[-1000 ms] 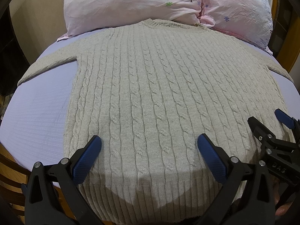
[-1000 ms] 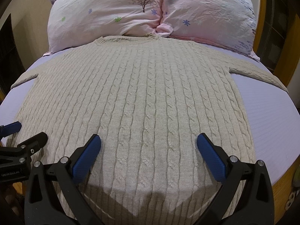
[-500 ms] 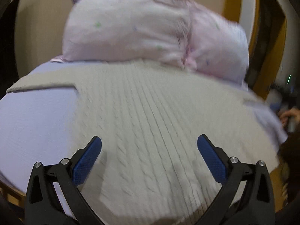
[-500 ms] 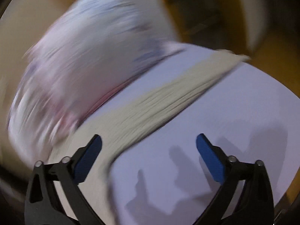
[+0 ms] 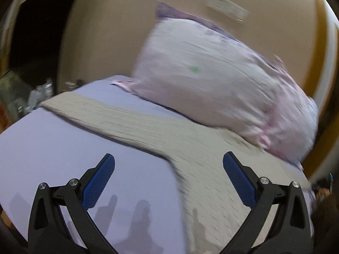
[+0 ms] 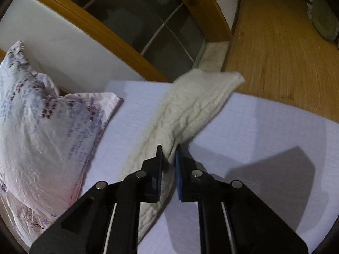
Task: Fold small clothes
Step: 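Grasp a sweater sleeve with the right gripper and fold it across the body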
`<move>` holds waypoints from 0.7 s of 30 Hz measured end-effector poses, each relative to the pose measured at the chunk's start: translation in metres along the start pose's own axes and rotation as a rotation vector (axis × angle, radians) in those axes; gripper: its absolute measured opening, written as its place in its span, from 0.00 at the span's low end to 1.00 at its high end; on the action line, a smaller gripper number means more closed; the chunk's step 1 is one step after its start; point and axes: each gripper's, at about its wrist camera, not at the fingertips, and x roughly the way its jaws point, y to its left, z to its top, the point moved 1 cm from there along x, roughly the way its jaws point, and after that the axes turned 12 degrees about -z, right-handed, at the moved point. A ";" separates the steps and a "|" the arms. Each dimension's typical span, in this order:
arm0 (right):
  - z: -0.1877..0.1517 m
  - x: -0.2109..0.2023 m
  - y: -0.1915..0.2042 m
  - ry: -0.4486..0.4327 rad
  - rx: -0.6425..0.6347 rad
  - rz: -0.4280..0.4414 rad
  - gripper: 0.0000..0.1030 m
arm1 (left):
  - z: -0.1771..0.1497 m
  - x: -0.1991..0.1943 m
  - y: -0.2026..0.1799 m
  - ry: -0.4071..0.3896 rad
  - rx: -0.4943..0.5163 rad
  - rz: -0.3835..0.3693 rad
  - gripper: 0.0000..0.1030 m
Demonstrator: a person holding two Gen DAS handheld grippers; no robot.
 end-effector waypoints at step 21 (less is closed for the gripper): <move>-0.365 -0.180 0.266 0.159 -1.085 0.633 0.79 | 0.051 0.032 0.155 -0.018 -0.534 0.160 0.78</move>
